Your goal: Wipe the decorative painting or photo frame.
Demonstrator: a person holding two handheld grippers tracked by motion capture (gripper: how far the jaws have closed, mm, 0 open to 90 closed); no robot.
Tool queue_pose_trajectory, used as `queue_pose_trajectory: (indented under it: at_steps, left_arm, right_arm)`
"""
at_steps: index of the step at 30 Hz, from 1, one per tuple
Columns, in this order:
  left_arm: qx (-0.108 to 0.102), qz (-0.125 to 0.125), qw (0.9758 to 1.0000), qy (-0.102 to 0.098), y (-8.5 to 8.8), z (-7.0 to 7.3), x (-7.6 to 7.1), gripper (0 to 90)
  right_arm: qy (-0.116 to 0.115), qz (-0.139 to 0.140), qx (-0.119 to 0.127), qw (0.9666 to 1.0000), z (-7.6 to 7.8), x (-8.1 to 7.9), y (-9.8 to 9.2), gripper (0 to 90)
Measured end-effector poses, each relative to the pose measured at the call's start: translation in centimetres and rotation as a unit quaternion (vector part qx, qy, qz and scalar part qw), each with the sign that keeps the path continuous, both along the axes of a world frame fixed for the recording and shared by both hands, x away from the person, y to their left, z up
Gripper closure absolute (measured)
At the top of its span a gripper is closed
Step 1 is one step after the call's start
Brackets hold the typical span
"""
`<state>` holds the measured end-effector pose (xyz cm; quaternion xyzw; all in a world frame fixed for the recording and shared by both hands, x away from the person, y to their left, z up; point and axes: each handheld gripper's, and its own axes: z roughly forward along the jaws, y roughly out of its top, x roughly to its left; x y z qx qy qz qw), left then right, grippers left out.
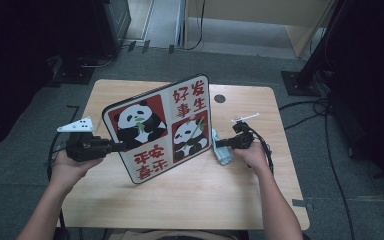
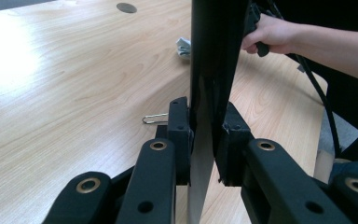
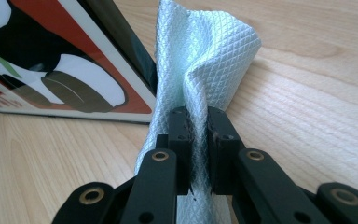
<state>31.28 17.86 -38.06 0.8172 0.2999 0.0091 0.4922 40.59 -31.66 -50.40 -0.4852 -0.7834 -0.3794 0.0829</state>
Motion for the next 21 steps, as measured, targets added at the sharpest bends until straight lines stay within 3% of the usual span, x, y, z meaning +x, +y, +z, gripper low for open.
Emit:
queue_pose_trajectory:
  at_steps: [9, 14, 17, 21]
  left_arm:
    - [-0.004, -0.004, 1.0000, 0.002, 0.0, -0.1, 0.0, 78.3]
    - [-0.011, -0.010, 0.9999, 0.004, 0.4, 0.0, 0.0, 75.3]
    - [-0.021, -0.014, 0.9997, 0.002, 0.8, 0.2, -0.1, 72.7]
    - [-0.016, -0.023, 0.9996, 0.001, 1.0, 0.4, -0.2, 71.2]
  right_arm:
    - [-0.024, -0.023, 0.005, 0.9994, 1.5, -0.2, -1.1, 82.7]
    - [-0.042, -0.033, 0.012, 0.9985, 4.1, -0.3, -1.4, 82.8]
    - [-0.049, -0.028, 0.009, 0.9984, 5.3, -0.2, -1.3, 82.7]
    - [-0.064, -0.018, 0.018, 0.9976, 7.4, -0.2, -1.1, 82.7]
